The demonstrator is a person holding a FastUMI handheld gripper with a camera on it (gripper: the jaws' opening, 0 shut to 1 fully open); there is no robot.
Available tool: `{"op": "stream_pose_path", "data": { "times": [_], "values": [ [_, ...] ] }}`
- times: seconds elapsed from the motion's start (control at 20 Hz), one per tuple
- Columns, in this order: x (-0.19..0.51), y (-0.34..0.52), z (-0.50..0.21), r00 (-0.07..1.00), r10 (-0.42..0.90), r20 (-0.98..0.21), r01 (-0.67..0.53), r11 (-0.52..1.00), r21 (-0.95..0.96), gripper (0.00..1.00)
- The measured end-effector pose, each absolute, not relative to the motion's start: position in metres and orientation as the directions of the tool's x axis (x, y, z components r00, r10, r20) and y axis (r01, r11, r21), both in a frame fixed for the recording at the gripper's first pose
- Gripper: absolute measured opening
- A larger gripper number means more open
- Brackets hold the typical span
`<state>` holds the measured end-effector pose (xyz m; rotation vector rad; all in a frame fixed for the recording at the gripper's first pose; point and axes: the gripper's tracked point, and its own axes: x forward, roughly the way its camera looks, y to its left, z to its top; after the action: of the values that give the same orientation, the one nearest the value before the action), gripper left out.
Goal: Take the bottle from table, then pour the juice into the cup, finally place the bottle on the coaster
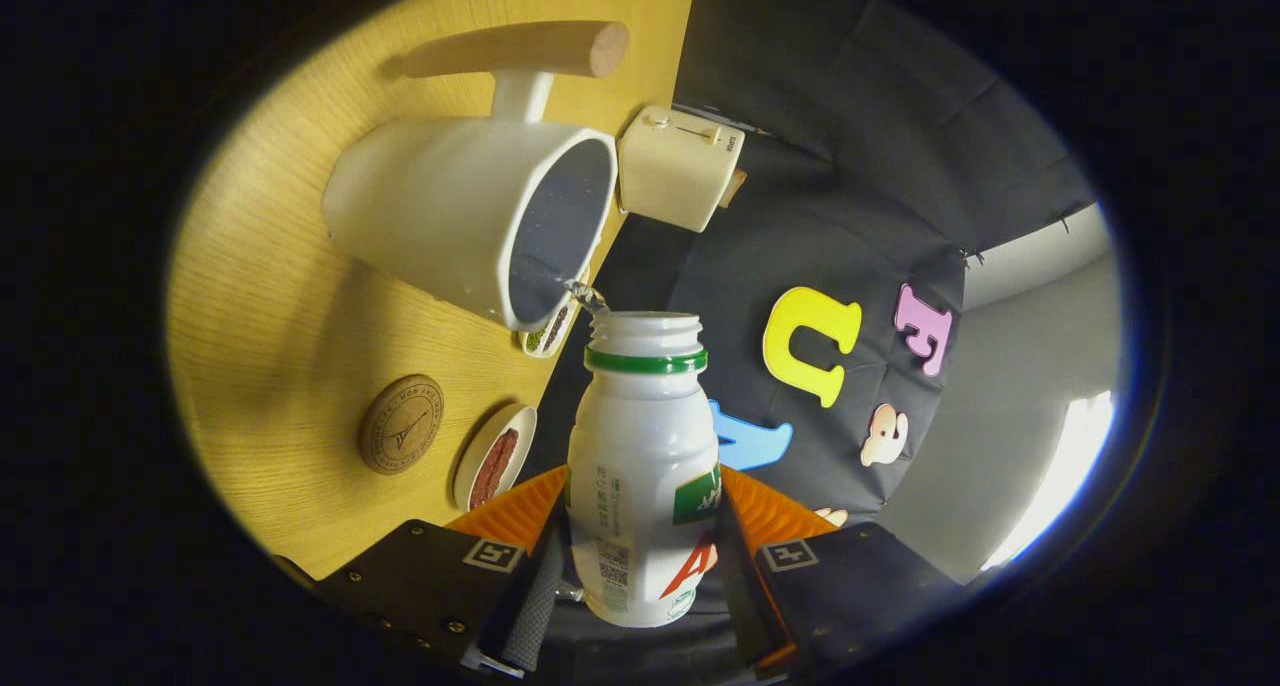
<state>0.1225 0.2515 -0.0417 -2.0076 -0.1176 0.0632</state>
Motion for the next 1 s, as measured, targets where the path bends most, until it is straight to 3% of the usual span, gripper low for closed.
{"op": "stream_pose_path", "data": {
  "times": [1.0],
  "values": [
    [0.1237,0.2574,-0.0376,0.994,0.112,0.017,0.068,-0.469,-0.88,0.71]
  ]
}}
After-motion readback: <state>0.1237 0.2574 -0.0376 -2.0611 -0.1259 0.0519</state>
